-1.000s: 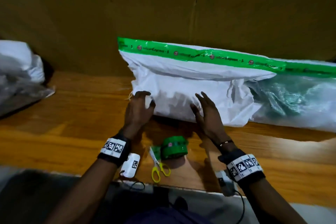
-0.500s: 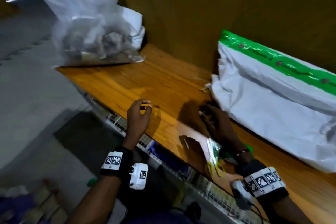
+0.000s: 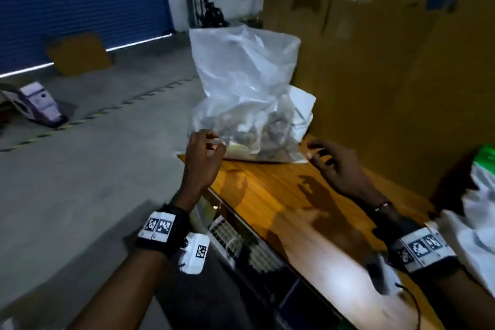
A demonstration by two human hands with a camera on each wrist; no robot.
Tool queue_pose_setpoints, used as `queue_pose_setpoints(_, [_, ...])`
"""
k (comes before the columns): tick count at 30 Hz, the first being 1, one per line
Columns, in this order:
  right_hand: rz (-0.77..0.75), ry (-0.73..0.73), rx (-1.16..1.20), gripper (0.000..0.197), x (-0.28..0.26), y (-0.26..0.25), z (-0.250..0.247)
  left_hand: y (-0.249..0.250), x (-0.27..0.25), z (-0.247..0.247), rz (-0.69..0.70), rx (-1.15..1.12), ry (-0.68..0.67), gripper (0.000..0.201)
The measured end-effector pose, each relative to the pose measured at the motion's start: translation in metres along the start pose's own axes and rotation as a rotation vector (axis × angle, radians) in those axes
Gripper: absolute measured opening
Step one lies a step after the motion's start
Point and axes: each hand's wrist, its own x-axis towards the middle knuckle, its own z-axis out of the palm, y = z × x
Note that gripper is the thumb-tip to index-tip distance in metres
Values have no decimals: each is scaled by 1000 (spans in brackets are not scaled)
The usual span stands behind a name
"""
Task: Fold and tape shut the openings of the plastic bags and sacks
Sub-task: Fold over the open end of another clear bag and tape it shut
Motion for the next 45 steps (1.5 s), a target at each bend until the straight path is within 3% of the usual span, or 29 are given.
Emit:
queue_pose_setpoints(6, [-2,133,-43,41,138,-15,-16,-5,157,-21,105,46,31,24])
queue_pose_setpoints(14, [49,216,-123,41,311,13,-31,-10,338,-36,204,140,126,33])
queue_pose_setpoints(20, [171,134,-244,46,418,62,3,-26,447,-29,88,323,-65,44])
queue_pose_setpoints(23, [306,119,-244,48,450,79,24,-34,473,-22,60,276,-139,52])
queue_pose_setpoints(26, [432,140,-233,35,463,78,36,-38,483,-18,24,306,-258,28])
queue_pose_setpoints(28, [530,181,-208,24,464,79,40,-40,486,-18,2,333,-317,33])
queue_pose_setpoints(31, [610,241,-152,28,454,74,41,-35,489,-28,-54,367,-379,47])
queue_pose_setpoints(37, [587,367,-85,34,414,12,4,-30,501,-47,-68,130,-470,39])
queue_pose_setpoints(41, [596,440,-100,36,376,-43,-32,-3,496,-51,11,-56,-524,47])
queue_pose_setpoints(45, [612,600,-114,35,328,-94,-68,36,481,-50,58,-281,-590,41])
